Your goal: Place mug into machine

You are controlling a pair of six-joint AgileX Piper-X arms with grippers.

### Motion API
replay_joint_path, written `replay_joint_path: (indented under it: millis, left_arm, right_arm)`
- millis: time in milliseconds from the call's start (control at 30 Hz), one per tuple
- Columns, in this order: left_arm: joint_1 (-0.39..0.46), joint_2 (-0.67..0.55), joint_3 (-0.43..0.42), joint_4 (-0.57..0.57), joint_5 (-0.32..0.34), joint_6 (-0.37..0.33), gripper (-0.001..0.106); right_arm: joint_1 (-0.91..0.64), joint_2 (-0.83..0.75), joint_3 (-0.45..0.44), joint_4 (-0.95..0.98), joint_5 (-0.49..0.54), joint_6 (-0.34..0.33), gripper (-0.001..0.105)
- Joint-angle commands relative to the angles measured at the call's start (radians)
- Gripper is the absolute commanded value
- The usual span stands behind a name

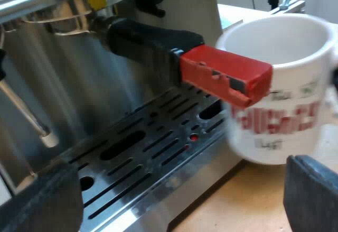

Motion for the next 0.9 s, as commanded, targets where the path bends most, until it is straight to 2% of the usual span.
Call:
replay_joint_path:
  millis: [33,133,267,433,733,900]
  left_arm:
    - [-0.002,0.002,-0.003,-0.018,0.022,-0.009,0.078]
    - [-0.002,0.002,-0.003,-0.018,0.021,-0.009,0.078]
    - [-0.002,0.002,-0.003,-0.018,0.021,-0.009,0.078]
    - [-0.002,0.002,-0.003,-0.018,0.021,-0.009,0.078]
    - [-0.002,0.002,-0.003,-0.018,0.021,-0.009,0.078]
    - [-0.002,0.002,-0.003,-0.018,0.021,-0.009,0.078]
  right_arm:
    - [-0.002,0.049,-0.050,-0.102,0.014,0.001,0.000]
    - [-0.002,0.114,-0.081,-0.149,0.014,0.001,0.000]
    - [-0.002,0.198,-0.124,-0.158,0.014,0.046,0.000]
    - [-0.006,0.283,-0.169,-0.233,0.014,0.046,0.000]
    - [-0.031,0.401,-0.258,-0.230,0.014,0.046,0.000]
    - [-0.072,0.453,-0.298,-0.230,0.017,0.129,0.000]
